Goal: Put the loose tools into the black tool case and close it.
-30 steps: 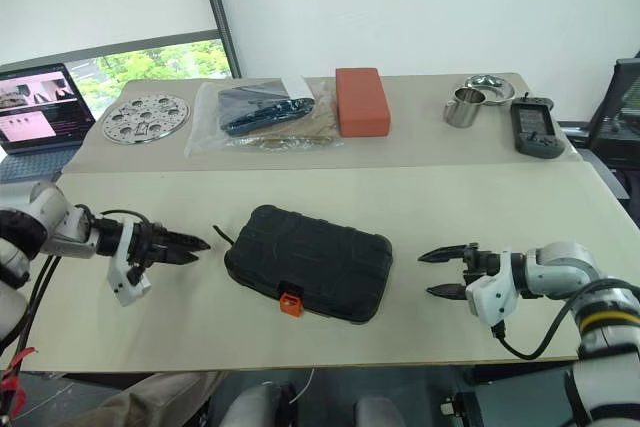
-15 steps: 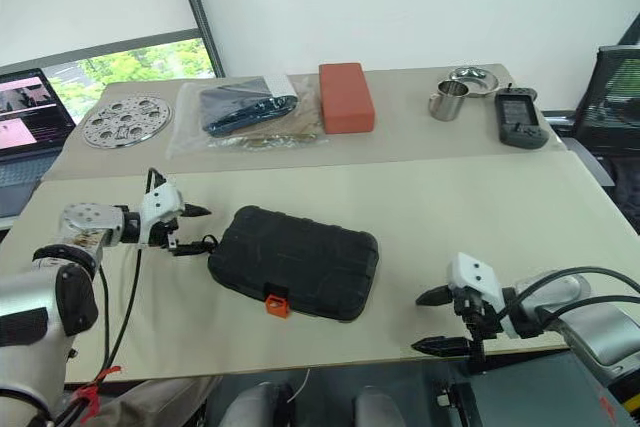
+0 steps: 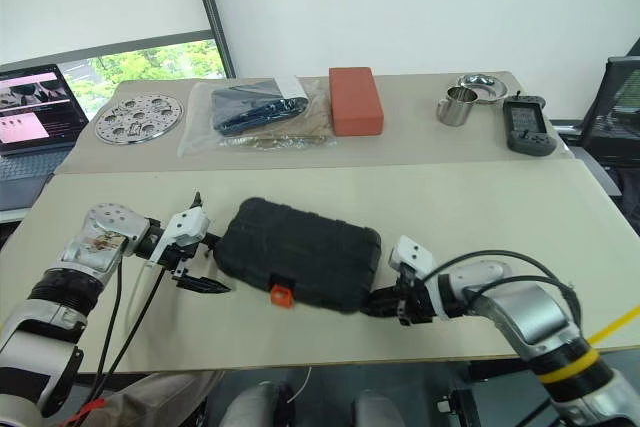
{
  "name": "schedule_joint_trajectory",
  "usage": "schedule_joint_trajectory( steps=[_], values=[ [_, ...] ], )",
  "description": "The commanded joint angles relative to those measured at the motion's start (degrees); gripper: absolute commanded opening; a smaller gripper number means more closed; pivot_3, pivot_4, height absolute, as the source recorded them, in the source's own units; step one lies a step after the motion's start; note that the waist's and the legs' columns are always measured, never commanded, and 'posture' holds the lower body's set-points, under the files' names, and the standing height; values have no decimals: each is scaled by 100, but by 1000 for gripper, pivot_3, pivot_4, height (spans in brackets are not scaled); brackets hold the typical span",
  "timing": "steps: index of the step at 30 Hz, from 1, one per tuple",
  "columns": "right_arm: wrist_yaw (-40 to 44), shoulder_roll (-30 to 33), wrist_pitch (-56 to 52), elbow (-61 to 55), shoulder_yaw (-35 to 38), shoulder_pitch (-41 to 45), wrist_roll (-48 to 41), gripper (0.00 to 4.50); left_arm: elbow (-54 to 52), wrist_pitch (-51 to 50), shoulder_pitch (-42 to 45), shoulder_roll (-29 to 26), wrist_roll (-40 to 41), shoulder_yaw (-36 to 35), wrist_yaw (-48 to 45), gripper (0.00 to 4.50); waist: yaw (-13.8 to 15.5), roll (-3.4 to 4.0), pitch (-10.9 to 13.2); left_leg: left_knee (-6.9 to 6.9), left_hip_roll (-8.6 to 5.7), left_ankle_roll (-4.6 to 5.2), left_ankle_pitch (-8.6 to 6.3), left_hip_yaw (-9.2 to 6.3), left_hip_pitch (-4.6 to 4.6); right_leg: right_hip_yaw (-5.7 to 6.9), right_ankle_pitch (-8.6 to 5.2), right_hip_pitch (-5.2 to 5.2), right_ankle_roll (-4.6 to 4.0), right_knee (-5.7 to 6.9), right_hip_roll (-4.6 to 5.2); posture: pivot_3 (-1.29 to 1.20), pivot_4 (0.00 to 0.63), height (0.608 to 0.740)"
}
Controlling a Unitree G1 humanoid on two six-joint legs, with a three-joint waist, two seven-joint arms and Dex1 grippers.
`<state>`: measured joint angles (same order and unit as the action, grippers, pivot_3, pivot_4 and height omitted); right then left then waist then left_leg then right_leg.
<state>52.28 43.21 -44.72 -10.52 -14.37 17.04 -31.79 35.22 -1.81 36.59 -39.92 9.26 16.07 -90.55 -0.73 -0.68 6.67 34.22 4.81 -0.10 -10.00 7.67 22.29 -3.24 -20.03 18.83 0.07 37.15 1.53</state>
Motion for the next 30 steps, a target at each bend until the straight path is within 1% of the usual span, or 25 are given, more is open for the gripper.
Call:
schedule_joint_trajectory(
  steps=[1, 2, 5, 7, 10, 16, 19, 21, 23, 24, 26, 27, 30],
  values=[
    [-851, -779, 67, 351, 782, 696, -50, 65, -626, -448, 59, 530, 409, -59, -147, 4500, -2, 1, 0, 0, -2, 1, 3, 3, 7, -6, 4, 12, -1, 8, 3, 0, 150, 740],
    [-954, -903, 70, 458, 861, 780, -2, 65, -661, -549, 65, 573, 420, -110, -134, 4500, 3, 2, 0, 0, -2, 1, 4, 4, 5, -10, 11, 12, 0, 4, 1, 0, 150, 740],
    [-1435, -1293, 358, 1260, 1127, 1258, 387, 65, -520, -595, 171, 769, 368, -280, 110, 4500, -3, 2, 0, -2, -3, 0, 6, 7, 20, -11, 12, 30, -1, 5, -3, 0, 150, 740],
    [-1484, -1360, 567, 1603, 1198, 1416, 639, 65, -457, -577, 196, 817, 291, -317, 158, 4500, -2, 4, -1, -6, -2, -4, 9, 7, 39, -15, 12, 48, -2, 3, -10, 0, 150, 740],
    [-1516, -1392, 829, 1966, 1335, 1545, 874, 65, -495, -532, 128, 781, 223, -301, 71, 4500, -13, 6, -2, -8, 3, -26, 23, 10, 42, -23, 12, 52, -2, 0, -20, 0, 150, 740],
    [-1328, -896, 1174, 2244, 1720, 1526, 1081, 65, -676, -571, 26, 436, 405, -591, -59, 4500, 8, 7, -1, -16, -2, -27, 23, 17, 52, -53, 11, 55, -1, -9, -18, 0, 150, 740],
    [-1110, -592, 1215, 2239, 1901, 1399, 1044, 65, -1422, -896, -246, -202, 1118, -305, -195, 4500, 5, 7, -1, -16, -2, -9, 12, 16, 54, -55, 11, 55, 0, -12, -13, 0, 150, 740],
    [-983, -434, 1185, 2150, 2030, 1283, 973, 65, -2169, -1216, -470, -718, 1835, -118, -195, 4500, 0, 7, -1, -22, 0, -8, 11, 16, 52, -58, 11, 53, 0, -15, -13, 0, 150, 740],
    [-838, -302, 1075, 1930, 2118, 1131, 875, 65, -2777, -1520, -583, -1087, 2489, -110, -195, 4500, -1, 10, -2, -27, 2, -8, 11, 15, 46, -60, 11, 48, 0, -17, -13, 0, 150, 740],
    [-706, -226, 997, 1706, 2121, 999, 803, 65, -2976, -1733, -563, -1178, 2782, -198, -195, 4500, 2, 14, -3, -29, 0, -7, 11, 16, 42, -63, 10, 44, -1, -18, -13, 0, 150, 740],
    [-494, -134, 816, 1217, 2107, 729, 642, 65, -3055, -1931, -424, -1110, 3014, -443, -195, 4500, 8, 19, -2, -28, -1, -7, 11, 14, 39, -64, 10, 41, 0, -16, -13, 0, 150, 740],
    [-385, -98, 741, 883, 2064, 540, 548, 65, -2903, -1897, -236, -886, 2946, -605, -26, 4500, 10, 19, -2, -28, -1, -4, 9, 14, 39, -64, 9, 41, 1, -16, -14, 0, 150, 740],
    [-350, -126, 690, 135, 1883, 129, 512, 65, -2284, -1473, 371, -100, 2501, -889, 880, 4500, 46, 18, -1, -23, -5, -3, 9, 6, 42, -62, 8, 38, 3, -16, -21, 0, 150, 740]
  ],
)
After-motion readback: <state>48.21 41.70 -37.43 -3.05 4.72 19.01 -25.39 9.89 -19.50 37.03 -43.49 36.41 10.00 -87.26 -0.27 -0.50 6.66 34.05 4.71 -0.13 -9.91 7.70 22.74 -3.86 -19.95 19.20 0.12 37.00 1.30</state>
